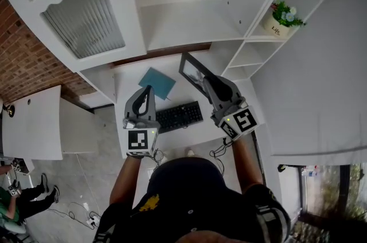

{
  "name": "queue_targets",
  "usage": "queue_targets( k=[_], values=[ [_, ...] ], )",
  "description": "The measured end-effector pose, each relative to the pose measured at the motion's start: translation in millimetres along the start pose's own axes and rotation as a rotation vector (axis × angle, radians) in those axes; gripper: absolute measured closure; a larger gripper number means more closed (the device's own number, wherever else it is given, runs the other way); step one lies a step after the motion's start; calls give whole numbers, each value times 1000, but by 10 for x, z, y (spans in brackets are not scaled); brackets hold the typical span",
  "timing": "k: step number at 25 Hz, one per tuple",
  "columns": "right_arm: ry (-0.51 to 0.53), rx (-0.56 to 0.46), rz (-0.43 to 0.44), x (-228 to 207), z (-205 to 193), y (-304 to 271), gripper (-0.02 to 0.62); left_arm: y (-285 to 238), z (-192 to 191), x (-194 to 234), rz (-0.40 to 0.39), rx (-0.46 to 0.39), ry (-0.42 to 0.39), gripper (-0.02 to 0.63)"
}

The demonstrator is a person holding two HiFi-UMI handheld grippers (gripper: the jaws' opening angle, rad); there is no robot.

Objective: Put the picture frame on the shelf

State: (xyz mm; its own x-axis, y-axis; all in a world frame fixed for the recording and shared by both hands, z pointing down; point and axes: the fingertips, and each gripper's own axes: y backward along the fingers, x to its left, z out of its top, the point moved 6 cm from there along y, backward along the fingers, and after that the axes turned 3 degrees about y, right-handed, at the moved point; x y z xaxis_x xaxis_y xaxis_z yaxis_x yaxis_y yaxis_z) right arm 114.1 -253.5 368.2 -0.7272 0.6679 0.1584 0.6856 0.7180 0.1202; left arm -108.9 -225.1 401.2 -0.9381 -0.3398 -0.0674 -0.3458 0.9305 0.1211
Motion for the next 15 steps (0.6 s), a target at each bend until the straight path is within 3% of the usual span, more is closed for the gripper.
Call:
queue_targets(
  k=[6, 15],
  values=[
    [8, 56, -42, -229, 20, -99, 566, -171, 2, -39, -30, 22, -36, 588],
    [60, 32, -70, -589, 283, -313, 566, -247, -31, -119, -47, 37, -33, 588]
  ],
)
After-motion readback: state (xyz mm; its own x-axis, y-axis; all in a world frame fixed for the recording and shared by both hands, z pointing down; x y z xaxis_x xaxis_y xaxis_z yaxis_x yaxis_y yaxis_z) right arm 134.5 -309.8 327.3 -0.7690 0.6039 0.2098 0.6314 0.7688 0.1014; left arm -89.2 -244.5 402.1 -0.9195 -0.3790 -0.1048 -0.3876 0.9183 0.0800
